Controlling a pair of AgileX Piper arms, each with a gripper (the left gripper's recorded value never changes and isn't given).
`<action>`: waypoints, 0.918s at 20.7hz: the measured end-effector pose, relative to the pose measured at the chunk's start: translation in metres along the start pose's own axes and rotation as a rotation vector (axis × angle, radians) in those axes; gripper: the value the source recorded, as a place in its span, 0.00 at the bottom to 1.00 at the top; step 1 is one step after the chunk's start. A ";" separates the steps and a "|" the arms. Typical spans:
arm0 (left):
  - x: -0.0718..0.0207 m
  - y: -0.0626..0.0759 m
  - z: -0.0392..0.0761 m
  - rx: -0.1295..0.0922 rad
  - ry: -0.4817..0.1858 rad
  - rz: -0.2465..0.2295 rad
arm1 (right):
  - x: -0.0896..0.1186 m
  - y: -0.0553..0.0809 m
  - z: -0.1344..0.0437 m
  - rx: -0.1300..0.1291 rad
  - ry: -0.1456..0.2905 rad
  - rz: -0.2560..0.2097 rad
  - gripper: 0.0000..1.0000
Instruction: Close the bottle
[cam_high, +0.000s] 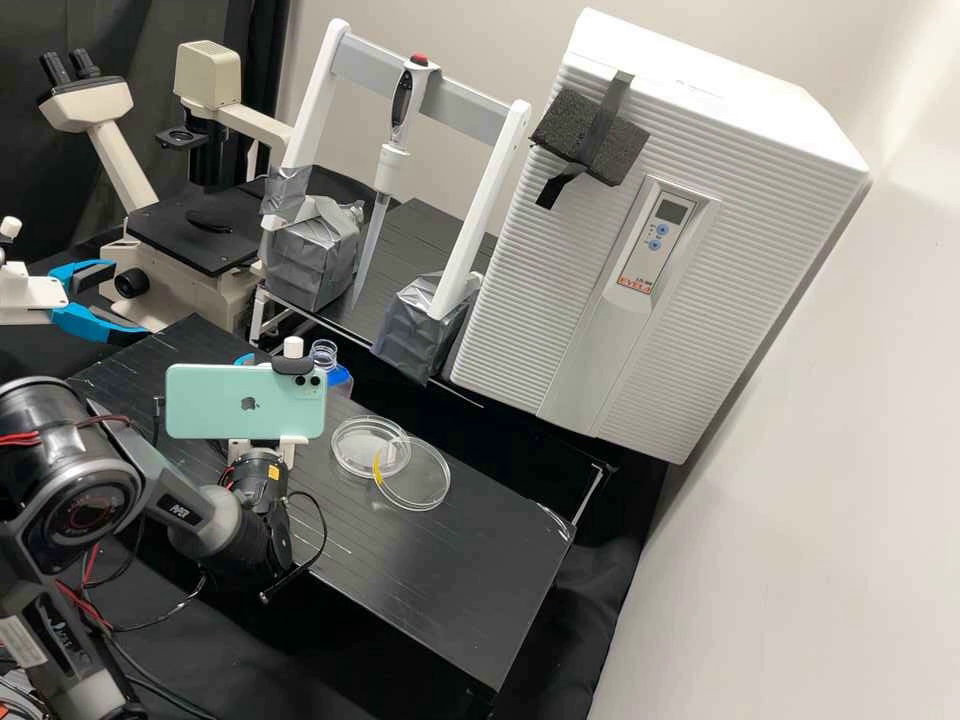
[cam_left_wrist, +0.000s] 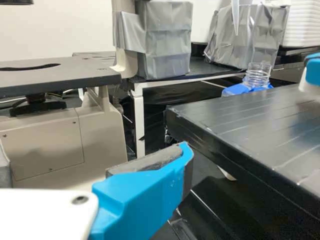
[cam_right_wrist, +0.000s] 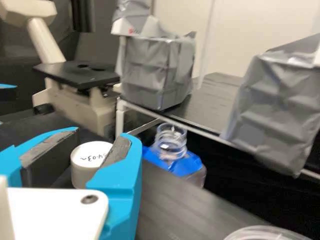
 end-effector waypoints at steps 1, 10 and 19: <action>0.0000 0.000 0.000 0.000 0.000 0.000 | 0.001 0.003 0.000 0.001 -0.003 0.016 0.00; 0.0000 0.000 0.000 0.000 0.000 0.000 | 0.021 0.028 -0.008 -0.034 0.019 0.142 0.00; 0.0000 0.000 0.000 0.000 0.000 0.000 | 0.043 0.016 0.000 -0.030 -0.015 0.108 0.00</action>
